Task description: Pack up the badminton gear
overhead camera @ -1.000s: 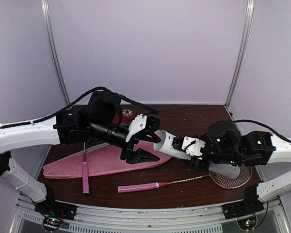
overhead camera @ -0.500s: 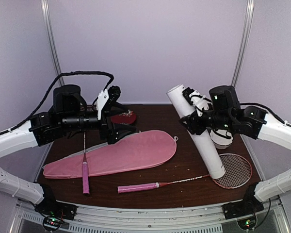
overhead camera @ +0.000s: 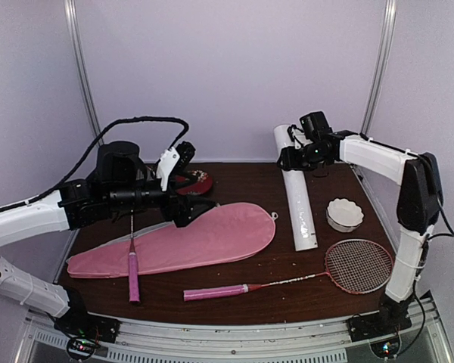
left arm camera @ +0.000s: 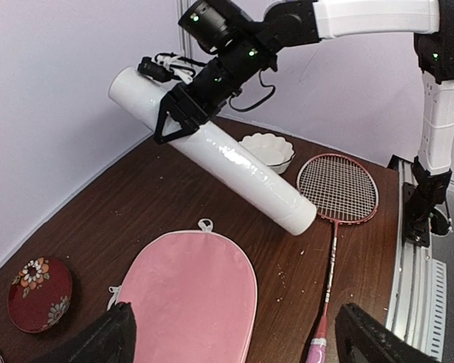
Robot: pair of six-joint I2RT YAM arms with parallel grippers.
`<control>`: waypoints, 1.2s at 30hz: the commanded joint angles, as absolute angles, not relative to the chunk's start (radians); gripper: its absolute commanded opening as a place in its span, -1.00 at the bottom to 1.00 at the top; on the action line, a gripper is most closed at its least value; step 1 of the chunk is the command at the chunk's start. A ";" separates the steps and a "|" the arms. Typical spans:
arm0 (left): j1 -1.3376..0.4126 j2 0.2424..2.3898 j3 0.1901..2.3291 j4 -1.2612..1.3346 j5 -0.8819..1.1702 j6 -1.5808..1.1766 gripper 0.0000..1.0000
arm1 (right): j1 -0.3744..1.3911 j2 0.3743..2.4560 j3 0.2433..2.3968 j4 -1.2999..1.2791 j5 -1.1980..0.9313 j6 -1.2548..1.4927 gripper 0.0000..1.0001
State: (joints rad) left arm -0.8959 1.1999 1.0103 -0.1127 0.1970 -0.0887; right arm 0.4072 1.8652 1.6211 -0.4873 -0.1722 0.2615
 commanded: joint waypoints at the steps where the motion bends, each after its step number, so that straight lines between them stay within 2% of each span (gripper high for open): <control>1: -0.888 1.189 0.977 -0.065 0.163 -0.136 0.90 | 0.354 2.027 1.796 -0.610 -0.241 0.288 -0.16; 7: -0.886 1.188 0.958 -0.074 0.124 -0.153 0.90 | 0.316 2.226 2.007 -0.719 -0.185 0.287 -0.09; 12: -0.868 1.195 0.958 -0.123 0.025 -0.180 0.91 | 0.306 2.306 2.061 -0.717 -0.139 0.276 0.10; 16: -0.824 1.197 0.949 -0.153 0.018 -0.214 0.92 | 0.297 2.353 2.109 -0.723 -0.106 0.275 0.23; 19: -0.803 1.188 0.937 -0.164 0.016 -0.228 0.92 | 0.293 2.370 2.114 -0.723 -0.098 0.264 0.40; 27: -0.773 1.207 0.942 -0.215 0.009 -0.232 0.96 | 0.285 2.342 2.111 -0.710 -0.064 0.240 0.80; 31: -0.745 1.216 0.939 -0.240 0.028 -0.224 0.95 | 0.288 2.270 2.073 -0.679 -0.090 0.230 0.84; 36: -0.699 1.247 0.937 -0.265 0.065 -0.206 0.96 | 0.301 2.104 1.919 -0.583 -0.162 0.213 0.84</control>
